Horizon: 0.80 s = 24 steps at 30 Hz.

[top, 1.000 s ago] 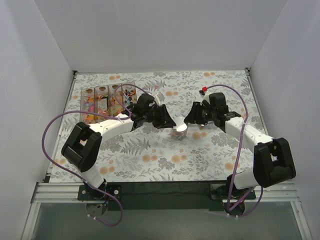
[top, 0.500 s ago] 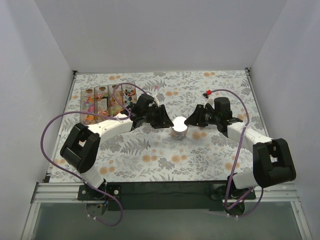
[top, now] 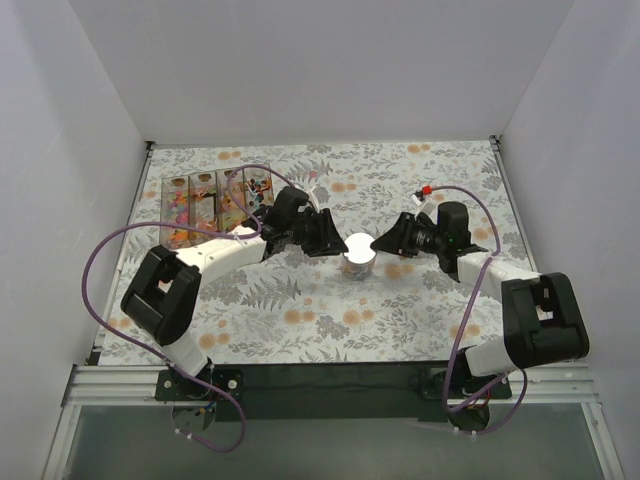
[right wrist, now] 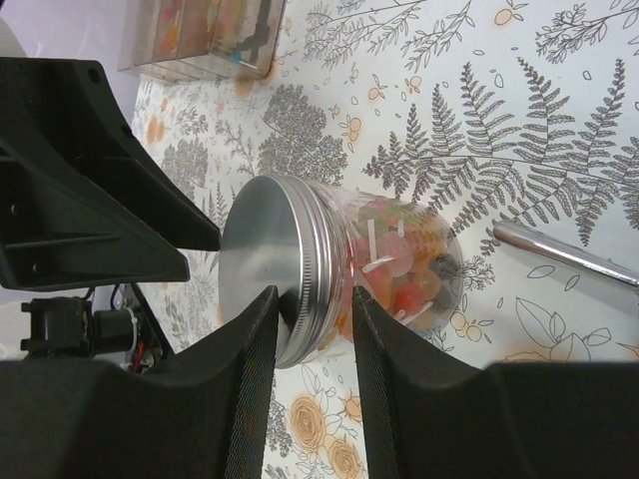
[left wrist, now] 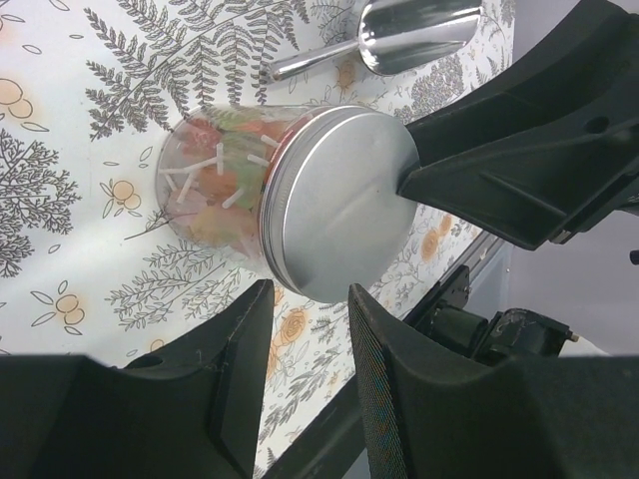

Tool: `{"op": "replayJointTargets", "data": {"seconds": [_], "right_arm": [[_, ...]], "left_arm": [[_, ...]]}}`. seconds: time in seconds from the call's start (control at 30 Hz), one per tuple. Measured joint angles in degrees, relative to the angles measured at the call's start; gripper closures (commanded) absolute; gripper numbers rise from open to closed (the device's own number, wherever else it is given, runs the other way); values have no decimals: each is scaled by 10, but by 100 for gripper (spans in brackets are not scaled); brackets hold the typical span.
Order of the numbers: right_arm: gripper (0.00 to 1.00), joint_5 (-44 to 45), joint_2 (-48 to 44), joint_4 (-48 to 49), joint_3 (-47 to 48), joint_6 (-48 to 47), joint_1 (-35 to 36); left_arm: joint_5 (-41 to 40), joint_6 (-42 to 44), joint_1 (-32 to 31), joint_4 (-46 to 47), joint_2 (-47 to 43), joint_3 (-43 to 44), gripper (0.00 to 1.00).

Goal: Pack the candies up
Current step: Close the bottle lid on the packing bottle.

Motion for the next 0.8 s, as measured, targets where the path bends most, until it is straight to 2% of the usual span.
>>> {"op": "replayJointTargets", "data": {"seconds": [0.47,0.8], "right_arm": [[61,-58,45,130,-38,53,-21],[52,-54,30,97,-37,48,-21]], "left_arm": [[3,-5,-2,4,37,12,66],[1,-4,-2,4,37,12,66]]}}
